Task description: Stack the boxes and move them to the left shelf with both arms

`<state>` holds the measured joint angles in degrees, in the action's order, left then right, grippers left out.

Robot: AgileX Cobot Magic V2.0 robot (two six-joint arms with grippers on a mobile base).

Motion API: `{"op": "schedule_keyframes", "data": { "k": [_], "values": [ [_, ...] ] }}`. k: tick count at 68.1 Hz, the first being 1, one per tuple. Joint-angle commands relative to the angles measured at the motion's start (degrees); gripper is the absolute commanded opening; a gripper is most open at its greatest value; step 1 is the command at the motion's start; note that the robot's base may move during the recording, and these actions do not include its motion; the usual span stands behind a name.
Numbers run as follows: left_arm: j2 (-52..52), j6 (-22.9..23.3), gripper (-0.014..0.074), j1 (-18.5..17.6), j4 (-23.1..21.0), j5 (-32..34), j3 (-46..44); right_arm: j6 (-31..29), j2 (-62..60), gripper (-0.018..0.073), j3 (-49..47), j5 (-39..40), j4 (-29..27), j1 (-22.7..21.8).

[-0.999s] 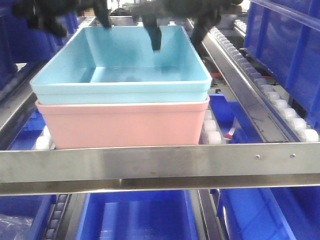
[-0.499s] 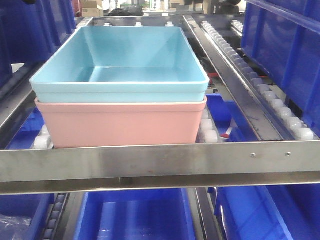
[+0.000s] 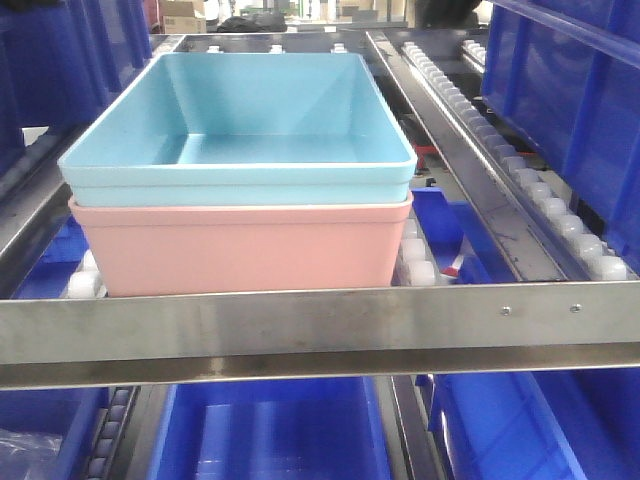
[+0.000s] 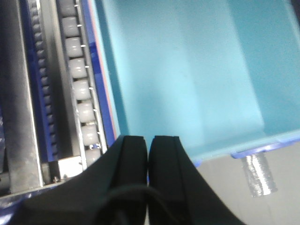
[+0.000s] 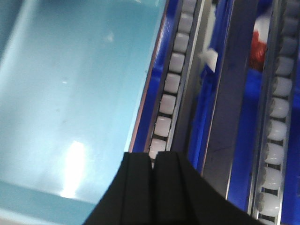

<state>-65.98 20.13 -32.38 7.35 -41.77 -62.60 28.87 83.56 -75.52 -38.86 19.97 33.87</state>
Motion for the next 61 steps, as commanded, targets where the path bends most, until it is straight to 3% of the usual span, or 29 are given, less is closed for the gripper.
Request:
{"op": "schedule_keyframes", "data": {
  "k": [1, 16, 36, 47, 61],
  "values": [
    [7.81, -1.51, -0.0004, -2.49, 0.04, 6.10, 2.82, -0.55, -9.13, 0.0051, 4.64, 7.75, 2.07, 0.12],
    [23.91, -7.08, -0.0004, -7.75, 0.15, 9.88, 13.55, -0.55, -27.68, 0.0051, 22.61, 17.20, 2.18, 0.24],
    [39.76, -8.24, -0.0003, -9.09, 0.41, 16.09, 26.98, -0.55, -52.38, 0.0051, 46.77, 29.34, 3.41, 0.24],
    [41.18, -8.24, -0.0004, -9.09, 0.41, 15.49, 29.33, -0.55, -60.63, 0.0050, 52.18, 31.82, 3.60, 0.24],
    [41.18, -8.24, -0.0004, -9.09, 0.41, 14.95, 29.33, -0.55, -61.39, 0.0050, 52.53, 32.24, 3.60, 0.24]
  ]
}}
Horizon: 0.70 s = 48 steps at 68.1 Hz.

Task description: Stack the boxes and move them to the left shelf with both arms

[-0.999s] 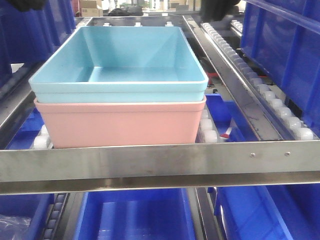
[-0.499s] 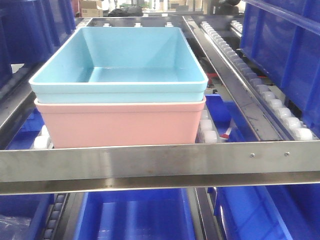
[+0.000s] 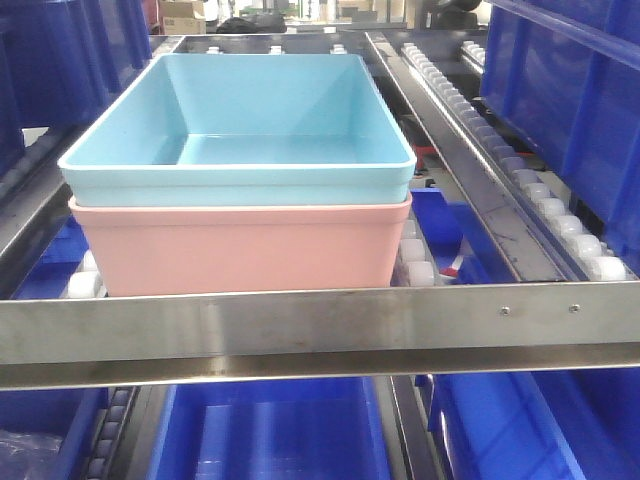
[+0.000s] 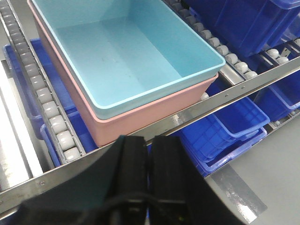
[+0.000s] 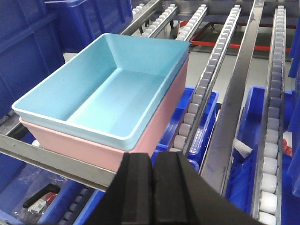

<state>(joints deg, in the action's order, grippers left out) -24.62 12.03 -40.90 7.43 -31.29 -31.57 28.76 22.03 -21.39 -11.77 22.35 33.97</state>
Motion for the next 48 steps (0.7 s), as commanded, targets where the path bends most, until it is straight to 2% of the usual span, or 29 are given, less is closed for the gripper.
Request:
{"op": "schedule_keyframes", "data": {
  "k": [1, 30, 34, 37, 42, 44, 48],
  "values": [
    [-0.17, -0.15, -0.0004, -0.57, 0.32, 4.47, -1.70, -0.44, 0.14, 0.0050, -1.60, 5.10, 1.22, 0.15],
    [-0.17, -0.15, -0.0004, -0.57, 0.32, 4.47, -1.70, -0.44, 0.19, 0.0050, -1.60, 5.10, 1.22, 0.15],
    [-0.17, -0.70, -0.0004, -0.57, -3.74, 5.34, -1.70, -0.44, 0.19, 0.0050, -1.60, 5.10, 1.22, 0.15],
    [0.26, -5.50, -0.0004, -0.57, -7.43, 6.48, -1.70, -0.44, 0.19, 0.0049, -1.60, 5.10, 1.22, 0.15],
    [0.93, -21.95, -0.0004, -0.46, -16.92, 9.22, -1.42, -0.44, 0.19, 0.0049, -1.60, 5.10, 1.22, 0.15],
    [1.20, -26.09, -0.0004, -0.37, -19.61, 10.65, -1.14, -0.44, 0.19, 0.0049, -1.60, 5.10, 1.22, 0.15],
    [1.54, -27.54, -0.0004, -0.26, -19.89, 14.04, 0.14, -0.44, 0.19, 0.0049, -1.60, 5.10, 1.22, 0.15]
  ]
}}
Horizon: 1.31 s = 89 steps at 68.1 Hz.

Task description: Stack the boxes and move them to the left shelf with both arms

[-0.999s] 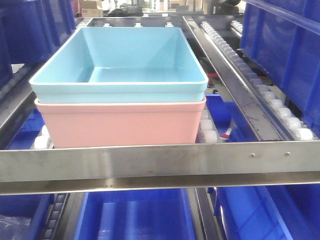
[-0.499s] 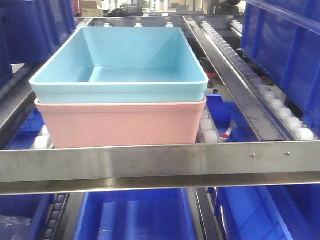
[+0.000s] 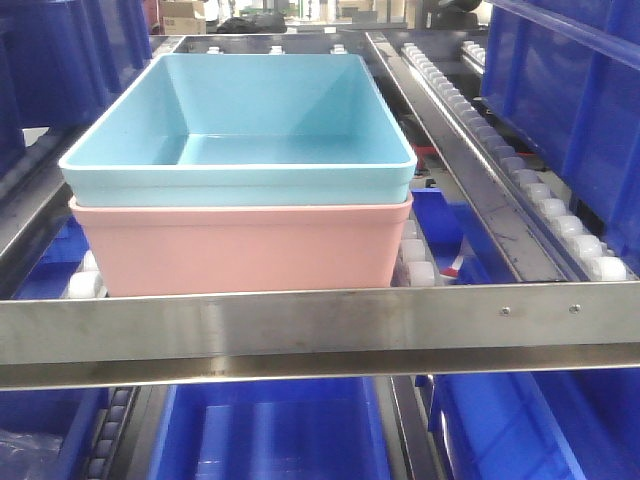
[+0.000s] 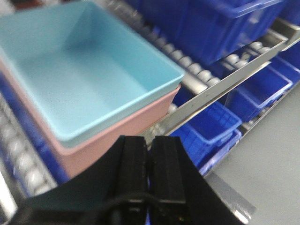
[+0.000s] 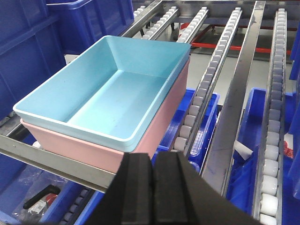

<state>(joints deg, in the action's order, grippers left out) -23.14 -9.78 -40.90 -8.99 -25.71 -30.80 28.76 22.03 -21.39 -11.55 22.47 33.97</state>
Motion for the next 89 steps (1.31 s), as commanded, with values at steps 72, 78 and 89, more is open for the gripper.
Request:
{"op": "schedule_keyframes", "data": {
  "k": [72, 78, 89],
  "values": [
    [24.02, -1.96, -0.0004, 38.72, -1.99, 21.86, 34.05, -0.44, 0.24, 0.0049, -1.60, 5.04, 1.10, 0.15],
    [24.02, -1.96, -0.0004, 38.72, -1.99, 21.86, 34.05, -0.44, 0.24, 0.0049, -1.60, 5.04, 1.10, 0.15],
    [24.02, -1.96, -0.0004, 38.72, -1.99, 21.73, 34.05, -0.44, 0.24, 0.0049, -1.60, 5.04, 1.10, 0.15]
  ]
}}
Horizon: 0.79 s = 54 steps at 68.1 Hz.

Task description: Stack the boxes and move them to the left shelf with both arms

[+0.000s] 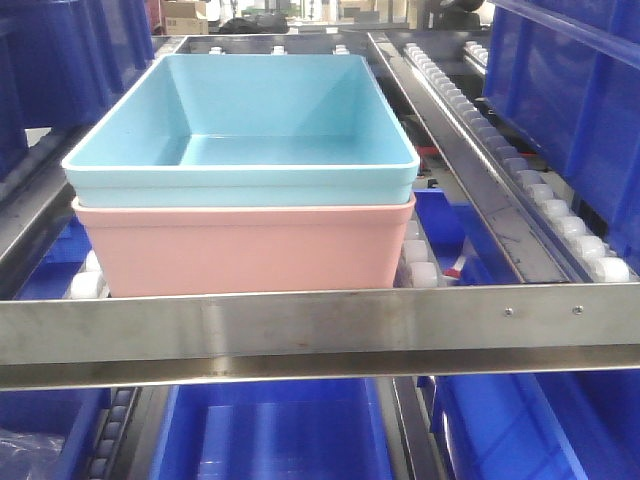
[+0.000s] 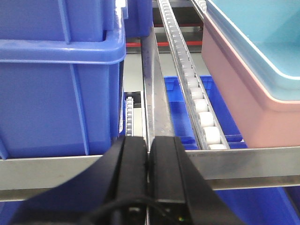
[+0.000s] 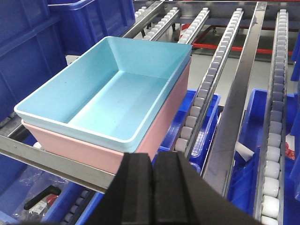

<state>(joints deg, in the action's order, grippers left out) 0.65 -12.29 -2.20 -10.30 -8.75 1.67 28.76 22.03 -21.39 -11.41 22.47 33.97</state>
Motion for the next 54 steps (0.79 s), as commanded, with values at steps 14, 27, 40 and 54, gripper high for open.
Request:
{"op": "schedule_keyframes", "data": {
  "k": [14, 27, 40, 54],
  "values": [
    [0.24, 0.54, -0.0004, 0.01, -0.68, 4.76, 1.59, -0.44, 0.24, 0.0049, -1.60, 4.89, 1.10, 0.15],
    [0.24, 0.54, -0.0004, 0.01, -0.68, 4.76, 1.59, -0.44, 0.24, 0.0049, -1.60, 4.83, 1.36, 0.15],
    [0.24, 0.54, -0.0004, 0.01, -0.68, 4.76, 1.59, -0.44, 0.24, 0.0049, -1.52, 5.11, -1.73, 0.15],
    [0.24, 0.54, -0.0004, 0.01, -0.68, 4.76, 1.59, -22.68, 0.24, 0.0049, 0.12, 5.13, -19.28, -4.30]
  ]
}}
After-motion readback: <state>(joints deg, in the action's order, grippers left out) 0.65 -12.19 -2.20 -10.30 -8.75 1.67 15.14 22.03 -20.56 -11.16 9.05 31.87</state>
